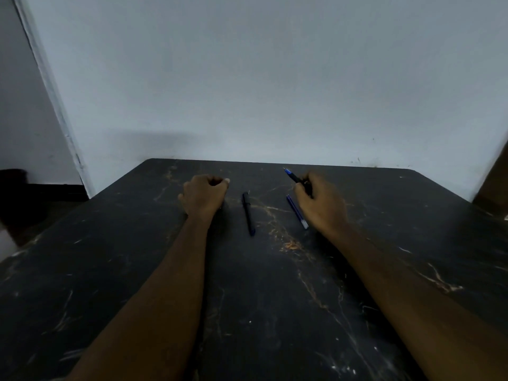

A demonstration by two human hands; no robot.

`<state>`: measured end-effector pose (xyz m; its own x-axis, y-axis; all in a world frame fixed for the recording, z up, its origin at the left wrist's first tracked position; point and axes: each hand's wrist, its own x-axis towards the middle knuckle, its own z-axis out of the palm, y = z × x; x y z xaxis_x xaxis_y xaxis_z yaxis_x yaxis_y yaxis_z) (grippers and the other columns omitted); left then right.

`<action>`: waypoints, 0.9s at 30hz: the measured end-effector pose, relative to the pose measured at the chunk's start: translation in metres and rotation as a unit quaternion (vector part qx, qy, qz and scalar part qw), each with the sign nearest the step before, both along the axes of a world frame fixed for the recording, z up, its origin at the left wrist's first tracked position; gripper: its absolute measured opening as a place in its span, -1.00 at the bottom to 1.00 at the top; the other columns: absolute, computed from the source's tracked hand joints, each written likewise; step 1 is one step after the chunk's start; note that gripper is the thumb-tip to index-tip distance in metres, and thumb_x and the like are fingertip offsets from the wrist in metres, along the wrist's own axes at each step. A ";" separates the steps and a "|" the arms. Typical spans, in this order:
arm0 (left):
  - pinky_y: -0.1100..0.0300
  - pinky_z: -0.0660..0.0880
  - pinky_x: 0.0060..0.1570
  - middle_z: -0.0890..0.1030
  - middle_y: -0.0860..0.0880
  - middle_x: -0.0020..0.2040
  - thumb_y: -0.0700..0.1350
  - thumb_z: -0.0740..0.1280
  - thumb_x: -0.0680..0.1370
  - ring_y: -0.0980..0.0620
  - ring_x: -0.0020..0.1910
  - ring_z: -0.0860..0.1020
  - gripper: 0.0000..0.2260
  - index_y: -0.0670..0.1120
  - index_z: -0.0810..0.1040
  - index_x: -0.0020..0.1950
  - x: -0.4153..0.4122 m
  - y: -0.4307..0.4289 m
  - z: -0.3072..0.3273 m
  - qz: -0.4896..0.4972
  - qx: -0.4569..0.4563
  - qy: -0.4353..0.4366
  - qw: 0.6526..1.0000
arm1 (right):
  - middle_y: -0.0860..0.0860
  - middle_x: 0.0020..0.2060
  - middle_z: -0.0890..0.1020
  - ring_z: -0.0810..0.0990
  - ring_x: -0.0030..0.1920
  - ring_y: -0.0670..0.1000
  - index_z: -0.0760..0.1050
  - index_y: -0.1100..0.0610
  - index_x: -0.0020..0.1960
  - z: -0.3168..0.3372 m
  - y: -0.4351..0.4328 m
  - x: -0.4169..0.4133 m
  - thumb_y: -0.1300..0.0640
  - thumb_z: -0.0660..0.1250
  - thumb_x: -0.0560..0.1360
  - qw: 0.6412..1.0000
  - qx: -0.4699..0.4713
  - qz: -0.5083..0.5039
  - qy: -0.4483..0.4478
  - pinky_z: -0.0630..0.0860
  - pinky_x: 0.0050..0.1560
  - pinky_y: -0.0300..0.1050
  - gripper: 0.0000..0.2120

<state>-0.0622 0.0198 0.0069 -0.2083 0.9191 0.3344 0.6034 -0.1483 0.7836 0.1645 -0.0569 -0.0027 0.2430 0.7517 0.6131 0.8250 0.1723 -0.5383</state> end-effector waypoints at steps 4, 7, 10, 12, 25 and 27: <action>0.22 0.51 -0.05 0.69 0.10 -0.12 0.13 0.39 0.51 0.16 -0.14 0.61 -0.76 0.01 0.70 0.01 0.022 -0.012 0.008 -0.108 0.032 -0.118 0.987 | -0.10 -0.27 0.56 0.51 -0.32 -0.13 0.51 -0.05 0.11 0.000 -0.001 -0.004 -0.08 0.16 0.59 0.999 0.024 0.022 -0.023 0.35 -0.36 -0.17 -0.79; 0.33 0.46 -0.17 0.64 0.17 -0.17 0.06 0.43 0.51 0.29 -0.17 0.56 -0.85 0.01 0.68 -0.02 0.039 -0.020 0.010 -0.194 0.048 -0.179 0.963 | -0.07 -0.17 0.59 0.52 -0.19 -0.07 0.51 -0.03 0.21 0.001 0.001 -0.006 -0.05 0.15 0.62 0.996 0.052 0.061 -0.039 0.43 -0.27 -0.12 -0.75; 0.38 0.48 -0.14 0.69 0.05 -0.07 -0.01 0.44 0.51 0.21 -0.06 0.62 -0.84 -0.04 0.69 0.03 0.051 -0.023 0.009 -0.272 0.050 -0.228 0.933 | -0.01 -0.08 0.62 0.50 -0.08 -0.03 0.54 0.03 0.20 0.001 0.004 -0.005 -0.01 0.15 0.64 0.992 0.073 0.081 -0.062 0.46 -0.15 -0.04 -0.74; 0.40 0.50 -0.16 0.71 0.05 -0.11 -0.06 0.45 0.52 0.22 -0.10 0.64 -0.90 -0.04 0.70 -0.01 0.055 -0.024 0.008 -0.303 0.055 -0.259 0.915 | -0.01 -0.15 0.60 0.49 -0.13 -0.03 0.55 0.06 0.11 -0.001 0.007 -0.005 -0.04 0.13 0.63 0.992 0.078 0.081 -0.065 0.47 -0.18 -0.01 -0.73; 0.38 0.35 -0.41 0.70 0.12 -0.07 -0.03 0.37 0.56 0.20 -0.32 0.46 -0.81 -0.04 0.68 0.13 0.059 -0.028 0.009 -0.346 0.009 -0.330 0.878 | 0.15 -0.27 0.57 0.52 -0.26 0.12 0.55 0.26 -0.02 0.000 0.008 -0.012 0.10 0.17 0.64 0.991 0.026 0.133 -0.003 0.40 -0.24 -0.02 -0.73; 0.38 0.36 -0.41 0.71 0.07 0.00 -0.01 0.37 0.56 0.21 -0.32 0.49 -0.82 -0.04 0.69 0.07 0.062 -0.030 0.008 -0.342 0.009 -0.339 0.877 | 0.14 -0.30 0.58 0.53 -0.28 0.12 0.57 0.24 -0.03 -0.001 0.007 -0.011 0.09 0.18 0.63 0.991 0.027 0.128 0.001 0.41 -0.26 -0.01 -0.73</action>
<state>-0.0006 -0.0100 0.0151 0.2323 0.9025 0.3626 -0.2343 -0.3099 0.9214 0.1530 -0.0499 -0.0036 0.0501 0.7554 0.6534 0.7501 0.4035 -0.5240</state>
